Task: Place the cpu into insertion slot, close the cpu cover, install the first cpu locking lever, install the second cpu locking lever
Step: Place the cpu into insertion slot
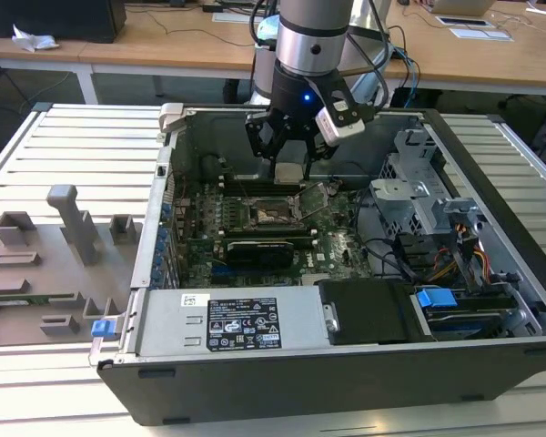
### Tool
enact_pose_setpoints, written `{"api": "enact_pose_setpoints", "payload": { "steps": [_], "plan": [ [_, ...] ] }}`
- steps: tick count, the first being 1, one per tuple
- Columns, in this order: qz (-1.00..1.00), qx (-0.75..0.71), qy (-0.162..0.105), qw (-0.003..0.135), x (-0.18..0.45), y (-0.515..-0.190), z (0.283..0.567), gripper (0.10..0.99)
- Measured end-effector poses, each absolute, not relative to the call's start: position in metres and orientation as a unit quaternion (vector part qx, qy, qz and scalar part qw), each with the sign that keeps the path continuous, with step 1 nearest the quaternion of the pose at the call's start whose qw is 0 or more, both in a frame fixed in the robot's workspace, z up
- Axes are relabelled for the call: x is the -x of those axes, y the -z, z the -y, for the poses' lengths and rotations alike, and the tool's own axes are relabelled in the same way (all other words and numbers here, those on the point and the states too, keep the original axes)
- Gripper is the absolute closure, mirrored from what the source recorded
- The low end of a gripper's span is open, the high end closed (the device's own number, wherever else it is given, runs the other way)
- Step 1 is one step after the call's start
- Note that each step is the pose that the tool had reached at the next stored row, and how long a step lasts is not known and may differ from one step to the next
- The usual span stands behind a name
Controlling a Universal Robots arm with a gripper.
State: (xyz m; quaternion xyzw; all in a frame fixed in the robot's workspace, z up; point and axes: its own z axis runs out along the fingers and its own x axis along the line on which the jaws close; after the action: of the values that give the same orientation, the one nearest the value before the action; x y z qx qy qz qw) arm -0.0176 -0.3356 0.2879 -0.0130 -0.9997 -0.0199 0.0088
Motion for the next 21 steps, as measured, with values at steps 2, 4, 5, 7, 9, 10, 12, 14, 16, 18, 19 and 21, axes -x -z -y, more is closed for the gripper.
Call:
{"api": "enact_pose_setpoints", "payload": {
  "steps": [2,4,5,7,9,10,12,14,16,18,19,21],
  "plan": [
    [1.0,0.013,0.02,0.009,0.018,-0.286,0.336,0.541],
    [1.0,0.013,0.02,0.009,0.018,-0.285,0.336,0.541],
    [1.0,0.013,0.02,0.009,0.018,-0.285,0.336,0.541],
    [1.0,0.013,0.02,0.009,0.018,-0.284,0.336,0.541],
    [1.0,0.013,0.02,0.009,0.018,-0.282,0.336,0.541],
    [1.0,0.013,0.02,0.009,0.018,-0.282,0.336,0.541],
    [1.0,0.013,0.02,0.009,0.018,-0.281,0.336,0.541],
    [1.0,0.013,0.02,0.009,0.018,-0.28,0.336,0.541],
    [1.0,0.013,0.02,0.009,0.018,-0.279,0.336,0.541],
    [1.0,0.013,0.02,0.009,0.018,-0.277,0.336,0.541],
    [1.0,0.013,0.02,0.009,0.018,-0.277,0.336,0.541],
    [1.0,0.013,0.02,0.009,0.018,-0.275,0.336,0.541]
  ]
}}
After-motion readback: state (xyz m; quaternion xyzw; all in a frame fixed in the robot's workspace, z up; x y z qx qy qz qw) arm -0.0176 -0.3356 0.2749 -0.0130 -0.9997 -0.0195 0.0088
